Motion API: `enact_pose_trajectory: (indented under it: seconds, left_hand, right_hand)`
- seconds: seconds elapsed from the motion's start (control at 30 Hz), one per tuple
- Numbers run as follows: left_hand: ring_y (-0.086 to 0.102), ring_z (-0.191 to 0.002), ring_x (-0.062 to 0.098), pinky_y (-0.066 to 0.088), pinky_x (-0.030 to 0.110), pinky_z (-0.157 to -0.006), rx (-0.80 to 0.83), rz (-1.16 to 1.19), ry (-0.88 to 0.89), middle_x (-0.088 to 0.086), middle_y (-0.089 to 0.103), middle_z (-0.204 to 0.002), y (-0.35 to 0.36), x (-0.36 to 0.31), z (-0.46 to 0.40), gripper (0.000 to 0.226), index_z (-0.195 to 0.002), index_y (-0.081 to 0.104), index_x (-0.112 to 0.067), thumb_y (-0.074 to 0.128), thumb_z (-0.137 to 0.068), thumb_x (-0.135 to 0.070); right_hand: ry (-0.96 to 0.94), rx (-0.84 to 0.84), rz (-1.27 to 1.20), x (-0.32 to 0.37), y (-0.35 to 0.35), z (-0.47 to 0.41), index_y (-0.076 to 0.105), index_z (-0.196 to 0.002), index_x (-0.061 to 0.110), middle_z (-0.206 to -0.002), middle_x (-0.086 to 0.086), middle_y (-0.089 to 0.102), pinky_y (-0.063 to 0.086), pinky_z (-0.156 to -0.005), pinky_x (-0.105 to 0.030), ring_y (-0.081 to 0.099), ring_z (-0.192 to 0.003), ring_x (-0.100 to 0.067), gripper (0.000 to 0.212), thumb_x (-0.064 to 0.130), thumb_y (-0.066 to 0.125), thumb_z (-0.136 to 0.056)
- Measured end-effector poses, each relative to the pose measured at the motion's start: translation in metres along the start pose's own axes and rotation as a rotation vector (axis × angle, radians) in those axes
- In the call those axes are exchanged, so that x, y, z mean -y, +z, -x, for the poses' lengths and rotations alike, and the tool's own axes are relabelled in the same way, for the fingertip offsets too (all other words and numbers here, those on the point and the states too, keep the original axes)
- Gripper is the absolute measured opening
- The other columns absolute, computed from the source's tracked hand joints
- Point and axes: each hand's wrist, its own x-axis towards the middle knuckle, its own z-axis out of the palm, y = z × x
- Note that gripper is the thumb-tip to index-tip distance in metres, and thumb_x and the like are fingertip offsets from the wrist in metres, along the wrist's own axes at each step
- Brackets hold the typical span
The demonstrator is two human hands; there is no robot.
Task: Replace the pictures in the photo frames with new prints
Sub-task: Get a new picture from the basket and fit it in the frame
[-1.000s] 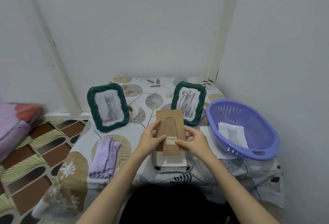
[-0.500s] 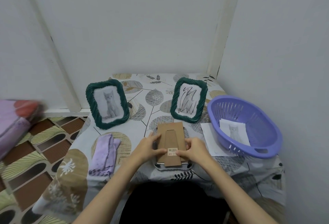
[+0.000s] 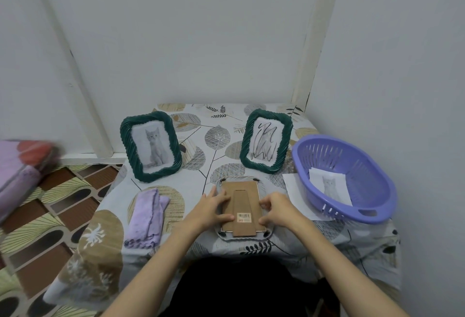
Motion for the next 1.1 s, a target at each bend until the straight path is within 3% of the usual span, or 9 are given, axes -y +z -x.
enact_pose_trajectory:
  seconds: [0.13,0.27,0.37,0.47,0.53,0.7,0.83,0.93,1.1]
  left_hand:
    - [0.001,-0.146,0.023,0.002,0.041,-0.117,-0.009,-0.036,0.015,0.004,0.016,-0.156,0.001,0.004,-0.003,0.069,-0.142,0.033,-0.018,0.062,-0.083,-0.040]
    - [0.010,-0.145,0.022,0.010,0.045,-0.117,-0.135,0.011,0.024,0.001,0.030,-0.152,-0.002,0.006,-0.006,0.062,-0.138,0.039,-0.019,0.053,-0.085,-0.049]
    - [0.009,-0.145,0.019,0.012,0.045,-0.118,-0.243,-0.004,0.006,-0.003,0.023,-0.154,0.000,0.005,-0.011,0.070,-0.142,0.032,-0.023,0.039,-0.084,-0.062]
    - [0.001,-0.145,0.015,0.004,0.046,-0.117,-0.187,-0.136,0.027,-0.009,0.014,-0.156,0.007,0.007,-0.018,0.104,-0.145,0.022,-0.030,0.016,-0.058,-0.087]
    - [-0.001,-0.145,0.015,0.002,0.047,-0.116,-0.141,-0.172,0.032,-0.011,0.013,-0.156,0.009,0.009,-0.022,0.105,-0.143,0.023,-0.034,0.022,-0.055,-0.090]
    - [-0.002,-0.145,0.015,0.001,0.047,-0.117,-0.141,-0.166,0.029,-0.014,0.012,-0.156,0.013,0.014,-0.023,0.074,-0.142,0.026,-0.038,0.044,-0.078,-0.071]
    - [-0.002,-0.145,0.014,0.002,0.046,-0.116,-0.164,-0.174,0.040,-0.015,0.012,-0.155,0.015,0.015,-0.023,0.104,-0.141,0.025,-0.041,0.016,-0.052,-0.094]
    - [-0.001,-0.145,0.015,0.003,0.046,-0.116,-0.201,-0.182,0.043,-0.016,0.013,-0.155,0.018,0.017,-0.024,0.118,-0.140,0.025,-0.042,-0.004,-0.039,-0.097]
    - [0.002,-0.145,0.016,0.004,0.046,-0.116,-0.201,-0.178,0.053,-0.014,0.015,-0.155,0.017,0.017,-0.025,0.121,-0.140,0.028,-0.041,-0.006,-0.038,-0.097]
  right_hand:
    - [-0.018,0.021,0.028,-0.004,0.000,-0.002,0.054,-0.126,0.004,-0.115,-0.010,0.062,0.034,-0.076,-0.013,0.048,-0.090,-0.009,0.058,0.014,0.076,-0.073]
    - [-0.037,-0.116,-0.037,-0.006,0.000,-0.009,0.060,-0.122,0.010,-0.087,0.000,0.059,0.038,-0.067,-0.018,0.051,-0.086,-0.013,0.043,0.016,0.067,-0.080]
    - [-0.045,-0.247,-0.053,-0.007,0.002,-0.025,0.056,-0.126,0.014,-0.113,-0.010,0.054,0.040,-0.091,-0.030,0.052,-0.108,-0.024,0.040,0.022,0.059,-0.087]
    - [-0.045,-0.287,0.002,-0.007,0.004,-0.041,0.048,-0.134,0.022,-0.123,-0.012,0.046,0.035,-0.101,-0.036,0.042,-0.120,-0.029,0.044,0.029,0.055,-0.090]
    - [-0.032,-0.270,0.066,-0.006,0.004,-0.050,0.042,-0.137,0.027,-0.126,-0.013,0.043,0.033,-0.102,-0.037,0.037,-0.122,-0.031,0.049,0.035,0.054,-0.090]
    - [-0.004,-0.166,0.245,-0.011,0.003,-0.062,0.038,-0.137,0.037,-0.132,-0.013,0.038,0.031,-0.102,-0.042,0.032,-0.124,-0.034,0.053,0.051,0.050,-0.088]
    - [-0.008,-0.166,0.260,-0.012,0.003,-0.065,0.041,-0.134,0.039,-0.131,-0.011,0.039,0.030,-0.100,-0.044,0.031,-0.123,-0.032,0.049,0.053,0.050,-0.087]
    - [-0.034,-0.220,0.266,-0.014,0.006,-0.062,0.045,-0.130,0.040,-0.125,-0.007,0.043,0.030,-0.098,-0.042,0.034,-0.119,-0.029,0.044,0.052,0.049,-0.087]
    - [-0.010,-0.320,0.255,-0.017,0.014,-0.056,0.035,-0.138,0.037,-0.131,-0.006,0.043,0.032,-0.095,-0.041,0.036,-0.120,-0.027,0.057,0.056,0.047,-0.086]
